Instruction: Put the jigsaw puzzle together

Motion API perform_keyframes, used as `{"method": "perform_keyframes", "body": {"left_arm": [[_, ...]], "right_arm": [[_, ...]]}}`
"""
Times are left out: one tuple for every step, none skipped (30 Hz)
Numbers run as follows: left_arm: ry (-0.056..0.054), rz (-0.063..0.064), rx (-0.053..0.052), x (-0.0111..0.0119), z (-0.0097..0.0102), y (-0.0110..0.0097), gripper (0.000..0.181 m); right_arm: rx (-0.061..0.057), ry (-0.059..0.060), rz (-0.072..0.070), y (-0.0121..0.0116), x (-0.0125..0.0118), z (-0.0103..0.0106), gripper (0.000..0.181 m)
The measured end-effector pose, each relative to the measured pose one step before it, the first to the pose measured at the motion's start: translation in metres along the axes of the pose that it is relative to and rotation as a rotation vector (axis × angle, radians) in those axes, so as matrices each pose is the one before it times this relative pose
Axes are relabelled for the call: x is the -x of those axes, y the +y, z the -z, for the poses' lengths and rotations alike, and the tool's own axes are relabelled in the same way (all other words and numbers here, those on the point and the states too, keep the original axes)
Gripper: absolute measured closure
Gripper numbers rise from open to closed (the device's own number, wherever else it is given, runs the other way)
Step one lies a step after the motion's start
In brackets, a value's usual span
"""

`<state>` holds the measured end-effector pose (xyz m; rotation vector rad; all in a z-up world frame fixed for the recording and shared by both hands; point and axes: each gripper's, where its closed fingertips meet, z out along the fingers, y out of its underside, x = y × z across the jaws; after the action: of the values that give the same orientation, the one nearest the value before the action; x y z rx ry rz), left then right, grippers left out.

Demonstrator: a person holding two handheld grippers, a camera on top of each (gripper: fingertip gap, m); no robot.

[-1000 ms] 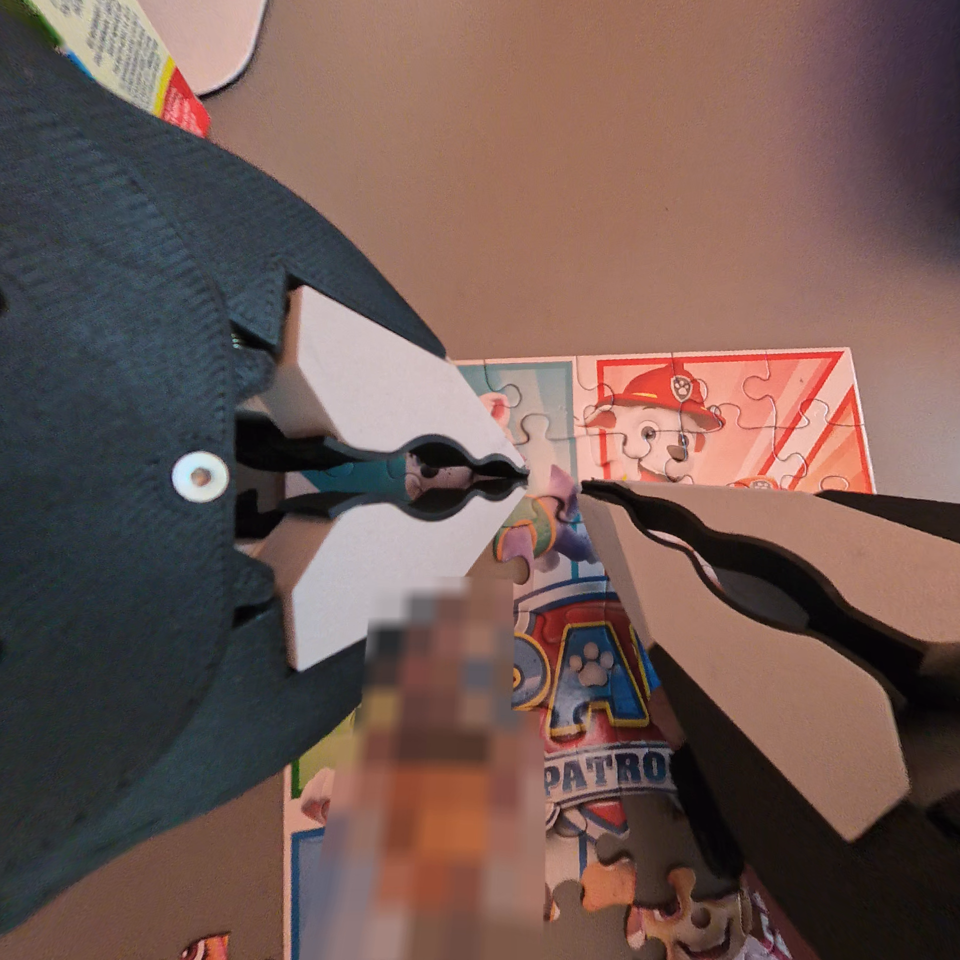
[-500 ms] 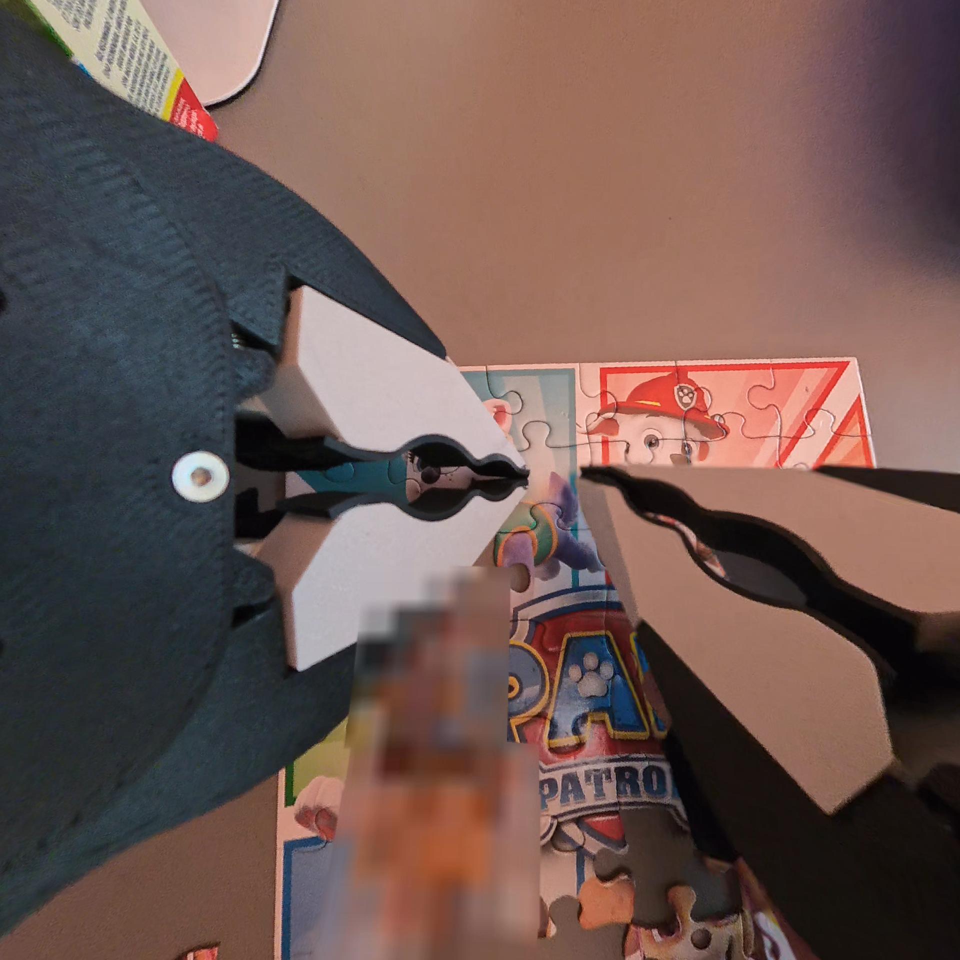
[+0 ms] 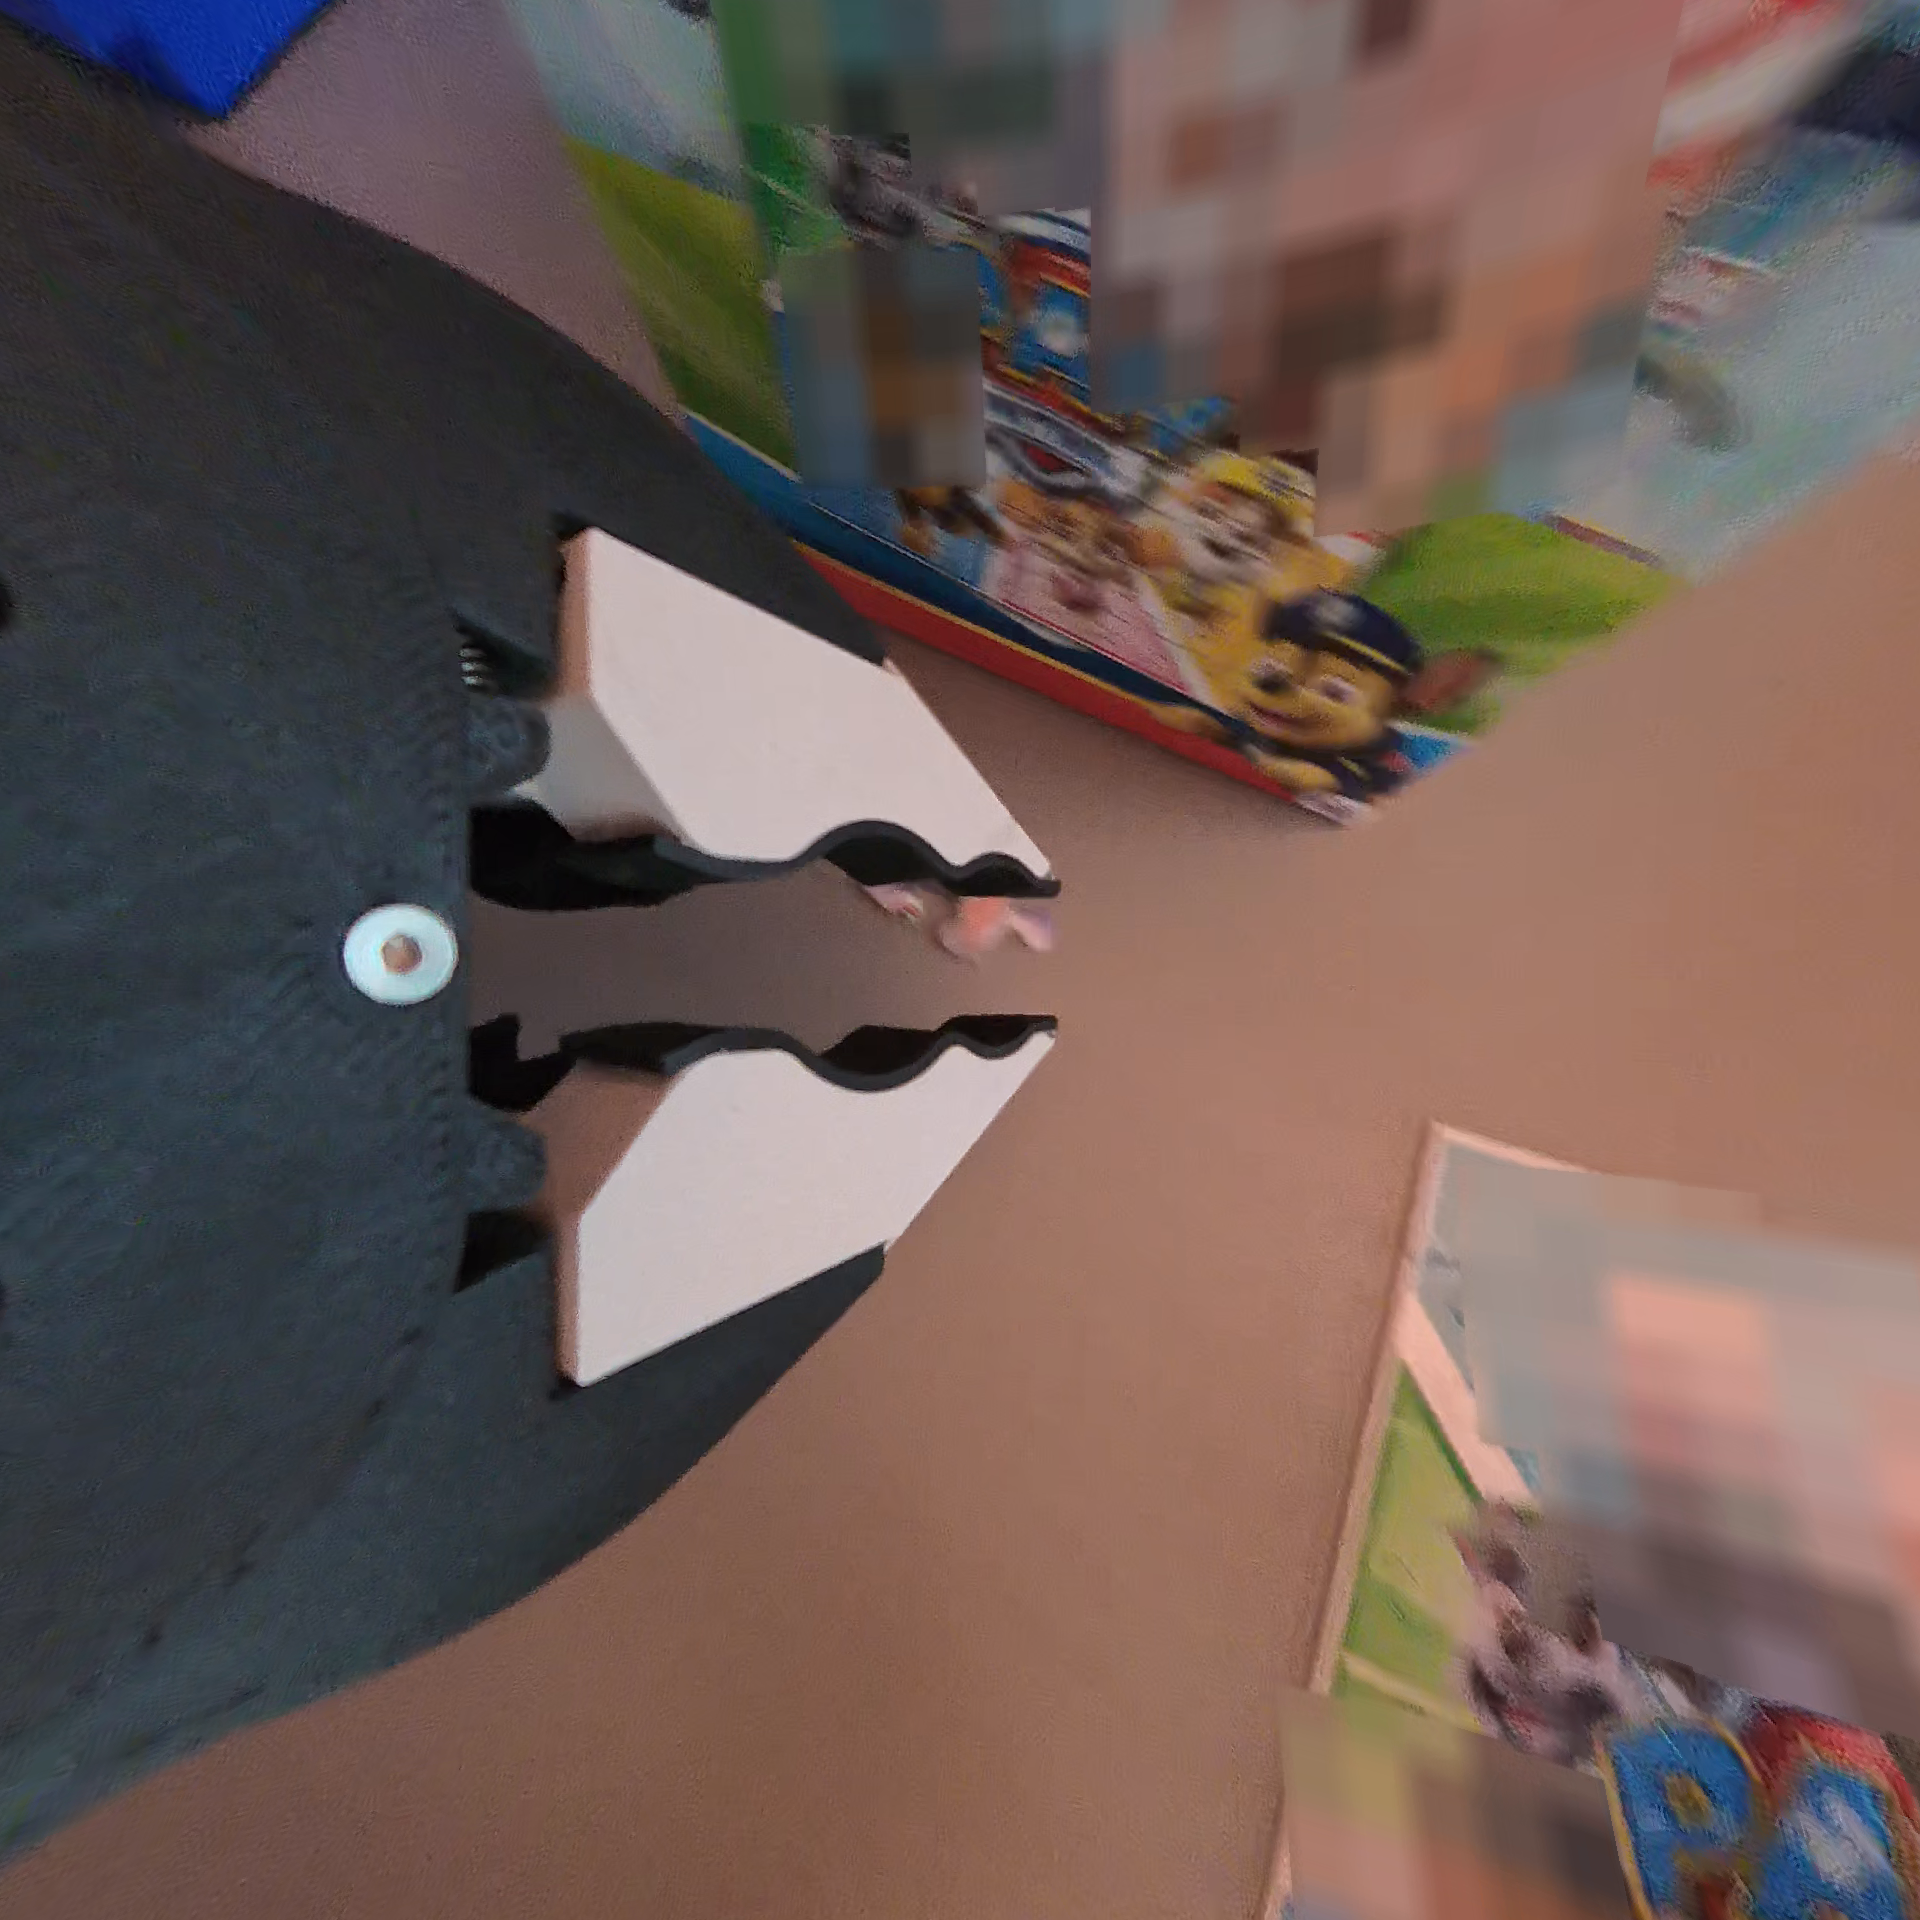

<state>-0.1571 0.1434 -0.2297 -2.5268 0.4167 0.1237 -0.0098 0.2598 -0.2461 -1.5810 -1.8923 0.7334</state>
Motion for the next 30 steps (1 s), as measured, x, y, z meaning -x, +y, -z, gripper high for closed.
{"method": "perform_keyframes", "body": {"left_arm": [[-0.0137,0.0178,0.0181,0.01129,-0.00053,0.01160,0.159],[0.0068,0.0178,0.0150,0.00756,-0.00373,0.00931,0.159],[0.0324,0.0200,0.0183,0.00216,-0.00557,0.00786,0.157],[0.0165,0.0133,0.0150,0.00257,-0.00614,0.00572,0.156],[0.0037,0.0005,0.0136,0.00302,-0.00684,0.00433,0.156],[0.0240,0.0016,0.0137,-0.00099,-0.00720,0.00391,0.157],[0.0137,0.0122,0.0105,0.00022,-0.00575,0.00335,0.159],[0.0241,0.0059,-0.0324,-0.00248,-0.00001,-0.00369,0.168],[0.0158,0.0089,-0.0052,-0.00272,0.00030,0.00024,0.167],[0.0106,-0.0049,0.0000,-0.00398,0.00073,0.00079,0.165],[0.0094,-0.0058,0.0029,-0.00471,0.00077,0.00133,0.165],[0.0265,-0.0059,0.0029,-0.00770,0.00047,0.00139,0.171],[0.0406,-0.0003,-0.0010,-0.01086,-0.00021,0.00121,0.176],[0.0210,-0.0081,0.0004,-0.00935,-0.00006,0.00119,0.177],[-0.0068,-0.0228,0.0052,-0.00633,0.00033,0.00201,0.179],[0.0020,-0.0207,0.0021,-0.00753,0.00031,0.00165,0.180],[0.0219,-0.0067,-0.0059,-0.00989,-0.00005,0.00040,0.180],[0.0300,-0.0048,-0.0018,-0.01060,0.00015,0.00114,0.180],[0.0256,-0.0148,0.0111,-0.00977,0.00084,0.00280,0.181],[-0.0080,-0.0263,0.0206,-0.00394,0.00158,0.00375,0.181],[-0.0476,-0.0127,-0.0007,0.00472,0.00282,0.00007,0.180],[-0.0345,0.0045,-0.0310,0.00630,0.00382,-0.00466,0.174],[-0.0321,0.0143,-0.0425,0.00921,0.00374,-0.00631,0.165],[-0.0530,0.0145,-0.0399,0.01480,0.00335,-0.00598,0.156],[-0.0449,0.0149,-0.0261,0.01449,0.00154,-0.00362,0.145],[-0.0228,0.0227,0.0002,0.01172,-0.00162,0.00048,0.129],[-0.0016,0.0190,0.0243,0.00878,-0.00413,0.00469,0.126],[0.0110,0.0155,0.0368,0.00605,-0.00609,0.00721,0.126],[0.0303,0.0141,0.0384,0.00182,-0.00647,0.00730,0.125],[0.0434,0.0205,-0.0243,-0.00156,-0.00190,-0.00319,0.131]], "right_arm": [[-0.0075,-0.0133,0.0107,-0.00444,0.00727,-0.00078,0.160],[-0.0074,-0.0146,0.0095,-0.00466,0.00772,-0.00147,0.159],[-0.0034,-0.0133,0.0096,-0.00429,0.00758,-0.00218,0.159],[0.0019,-0.0104,0.0119,-0.00370,0.00716,-0.00272,0.157],[0.0013,-0.0088,0.0122,-0.00366,0.00655,-0.00292,0.153],[-0.0037,-0.0125,0.0094,-0.00416,0.00688,-0.00306,0.152],[-0.0034,-0.0167,0.0049,-0.00366,0.00748,-0.00334,0.151],[0.0042,-0.0181,0.0045,-0.00248,0.00806,-0.00360,0.150],[0.0086,-0.0130,0.0104,-0.00184,0.00807,-0.00309,0.147],[0.0042,-0.0098,0.0182,-0.00256,0.00845,-0.00235,0.146],[-0.0025,-0.0132,0.0218,-0.00355,0.00904,-0.00188,0.145],[-0.0064,-0.0170,0.0162,-0.00408,0.00921,-0.00155,0.142],[-0.0080,-0.0172,0.0070,-0.00432,0.00848,-0.00124,0.139],[-0.0072,-0.0185,0.0062,-0.00401,0.00843,-0.00095,0.138],[-0.0066,-0.0162,0.0101,-0.00354,0.00858,-0.00070,0.136],[-0.0066,-0.0101,0.0121,-0.00296,0.00803,-0.00069,0.134],[-0.0060,-0.0063,0.0131,-0.00230,0.00722,-0.00062,0.132],[-0.0019,-0.0081,0.0120,-0.00114,0.00688,-0.00073,0.132],[0.0020,-0.0078,0.0095,-0.00032,0.00607,-0.00065,0.131],[0.0035,-0.0033,0.0084,0.00026,0.00476,-0.00032,0.131],[0.0011,0.0005,0.0078,0.00038,0.00342,0.00010,0.130],[-0.0019,0.0000,0.0032,0.00052,0.00272,0.00028,0.130],[-0.0034,-0.0015,-0.0022,0.00049,0.00210,0.00040,0.131],[-0.0025,-0.0017,-0.0051,0.00095,0.00152,0.00031,0.131],[-0.0021,-0.0001,-0.0071,0.00137,0.00091,0.00039,0.131],[-0.0027,0.0003,-0.0088,0.00132,0.00068,0.00051,0.131],[-0.0038,-0.0015,-0.0089,0.00127,0.00084,0.00070,0.131],[-0.0047,-0.0021,-0.0082,0.00113,0.00108,0.00095,0.131],[-0.0040,-0.0012,-0.0075,0.00125,0.00080,0.00133,0.131],[-0.0034,0.0011,-0.0065,0.00132,0.00043,0.00152,0.131]]}}
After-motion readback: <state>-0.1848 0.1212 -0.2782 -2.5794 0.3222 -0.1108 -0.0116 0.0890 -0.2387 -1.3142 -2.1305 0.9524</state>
